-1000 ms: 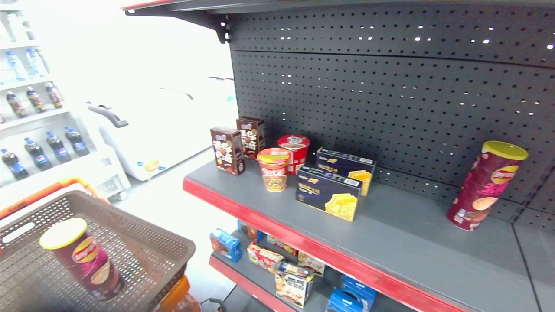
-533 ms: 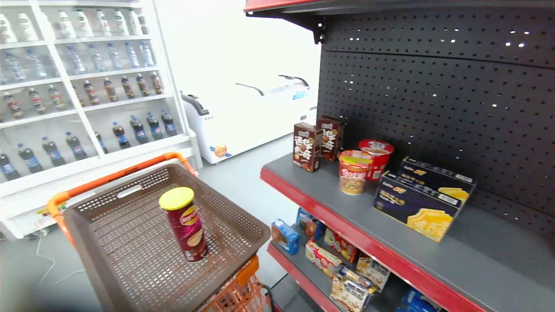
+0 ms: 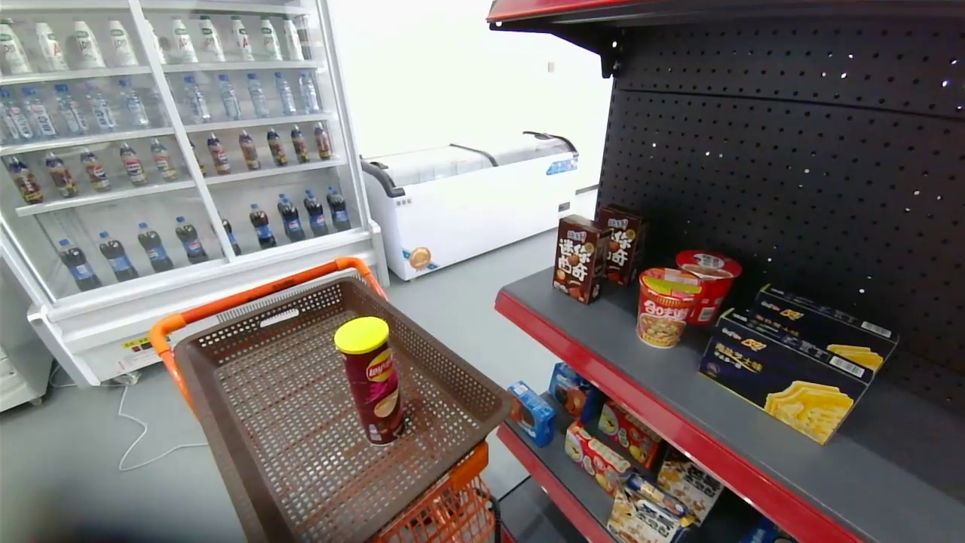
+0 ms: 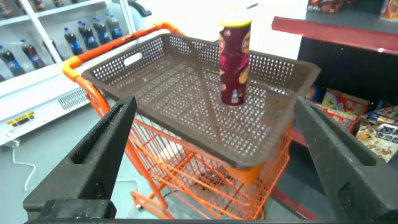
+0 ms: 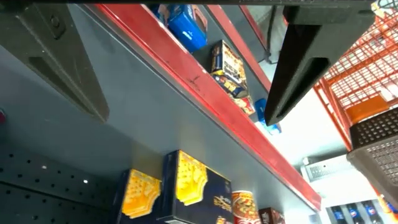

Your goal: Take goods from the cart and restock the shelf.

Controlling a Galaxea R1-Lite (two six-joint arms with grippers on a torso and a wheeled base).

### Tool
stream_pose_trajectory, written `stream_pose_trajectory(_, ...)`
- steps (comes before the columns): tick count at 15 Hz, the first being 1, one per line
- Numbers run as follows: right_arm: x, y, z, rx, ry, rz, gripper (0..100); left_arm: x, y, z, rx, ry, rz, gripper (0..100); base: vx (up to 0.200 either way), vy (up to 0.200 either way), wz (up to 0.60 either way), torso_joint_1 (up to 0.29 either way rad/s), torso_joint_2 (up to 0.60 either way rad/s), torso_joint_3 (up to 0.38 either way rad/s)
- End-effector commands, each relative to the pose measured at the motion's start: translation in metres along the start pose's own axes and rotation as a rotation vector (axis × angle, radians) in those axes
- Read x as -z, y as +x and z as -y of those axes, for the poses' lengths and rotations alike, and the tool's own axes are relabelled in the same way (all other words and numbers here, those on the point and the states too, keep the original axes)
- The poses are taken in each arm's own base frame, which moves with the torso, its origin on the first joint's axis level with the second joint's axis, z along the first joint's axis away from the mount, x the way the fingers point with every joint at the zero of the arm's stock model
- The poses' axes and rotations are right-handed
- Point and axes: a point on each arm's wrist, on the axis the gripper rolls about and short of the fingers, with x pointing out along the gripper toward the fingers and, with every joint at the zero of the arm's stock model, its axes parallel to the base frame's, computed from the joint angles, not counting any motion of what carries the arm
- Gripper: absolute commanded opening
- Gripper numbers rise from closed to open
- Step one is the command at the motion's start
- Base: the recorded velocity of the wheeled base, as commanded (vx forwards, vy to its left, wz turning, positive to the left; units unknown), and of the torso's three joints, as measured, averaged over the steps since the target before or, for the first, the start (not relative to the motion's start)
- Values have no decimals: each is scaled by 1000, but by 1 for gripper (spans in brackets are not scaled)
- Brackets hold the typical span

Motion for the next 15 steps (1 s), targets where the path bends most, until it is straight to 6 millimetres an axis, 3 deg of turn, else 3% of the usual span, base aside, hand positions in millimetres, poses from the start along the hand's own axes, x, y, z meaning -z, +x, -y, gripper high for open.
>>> stream_pose_trajectory(1,0,0,0,-1,0,-1,100,-97,58,-14,-34,11,-186,100,0,0,0,0,0,0)
stream_pose_trajectory(4,0,0,0,-1,0,-1,100,-118,122,-21,-43,4,-299,100,0,0,0,0,0,0)
stream_pose_trajectory(6,0,0,0,-1,0,-1,100,-112,150,-21,-18,4,-335,100,0,0,0,0,0,0)
stream_pose_trajectory(8,0,0,0,-1,0,0,100,-87,167,-20,5,-27,-438,100,0,0,0,0,0,0)
stream_pose_trajectory(9,0,0,0,-1,0,0,100,-84,168,-20,9,-32,-445,100,0,0,0,0,0,0)
stream_pose_trajectory(10,0,0,0,-1,0,-1,100,-65,176,-15,45,-47,-464,100,0,0,0,0,0,0)
stream_pose_trajectory(15,0,0,0,-1,0,0,100,-30,190,-9,187,-96,-554,100,0,0,0,0,0,0)
